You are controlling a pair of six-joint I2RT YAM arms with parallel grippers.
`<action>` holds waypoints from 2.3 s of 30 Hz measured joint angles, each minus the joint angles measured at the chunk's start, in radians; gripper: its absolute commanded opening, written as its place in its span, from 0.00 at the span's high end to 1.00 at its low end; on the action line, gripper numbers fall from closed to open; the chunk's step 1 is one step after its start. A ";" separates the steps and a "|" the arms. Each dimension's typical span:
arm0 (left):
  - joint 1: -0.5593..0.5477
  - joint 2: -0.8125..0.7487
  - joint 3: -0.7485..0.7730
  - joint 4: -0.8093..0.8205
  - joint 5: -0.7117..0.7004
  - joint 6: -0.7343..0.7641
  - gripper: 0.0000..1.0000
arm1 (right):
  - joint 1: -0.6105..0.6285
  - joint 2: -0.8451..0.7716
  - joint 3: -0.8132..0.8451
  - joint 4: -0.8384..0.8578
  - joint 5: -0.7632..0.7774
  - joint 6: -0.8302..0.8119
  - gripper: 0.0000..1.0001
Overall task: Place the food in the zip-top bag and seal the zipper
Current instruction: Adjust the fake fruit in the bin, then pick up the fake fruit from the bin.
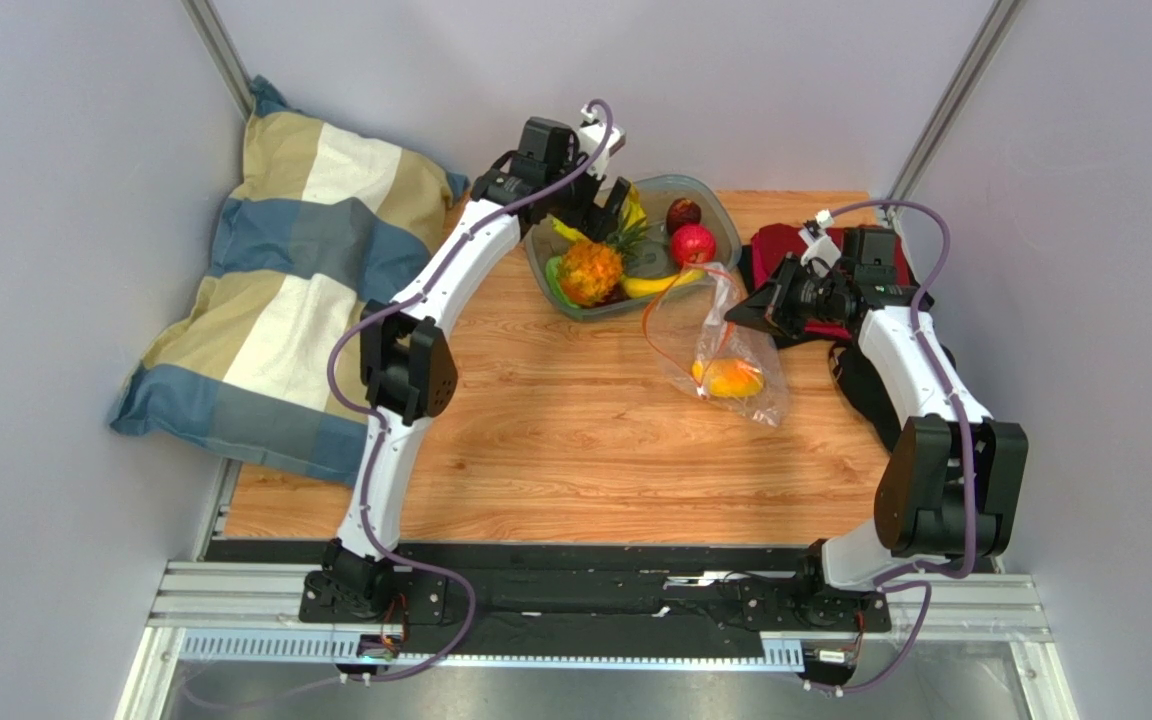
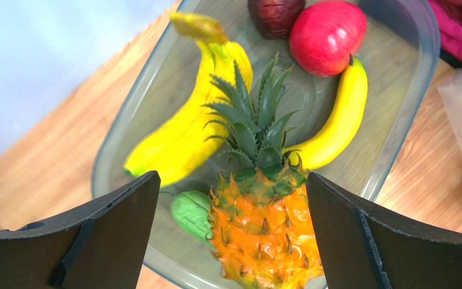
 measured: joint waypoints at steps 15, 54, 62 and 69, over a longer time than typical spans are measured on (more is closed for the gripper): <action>-0.090 0.145 0.111 -0.009 -0.042 0.200 0.01 | 0.000 0.000 0.000 0.001 0.001 0.000 1.00; -0.104 -0.109 -0.134 0.289 -0.216 0.162 1.00 | 0.000 0.039 0.026 0.085 -0.119 0.133 1.00; 0.001 -0.387 -0.398 0.455 -0.071 -0.051 1.00 | 0.011 0.074 0.018 0.393 -0.257 0.473 1.00; -0.005 -0.551 -0.507 0.561 0.009 -0.162 1.00 | 0.023 0.074 -0.060 0.608 -0.285 0.684 1.00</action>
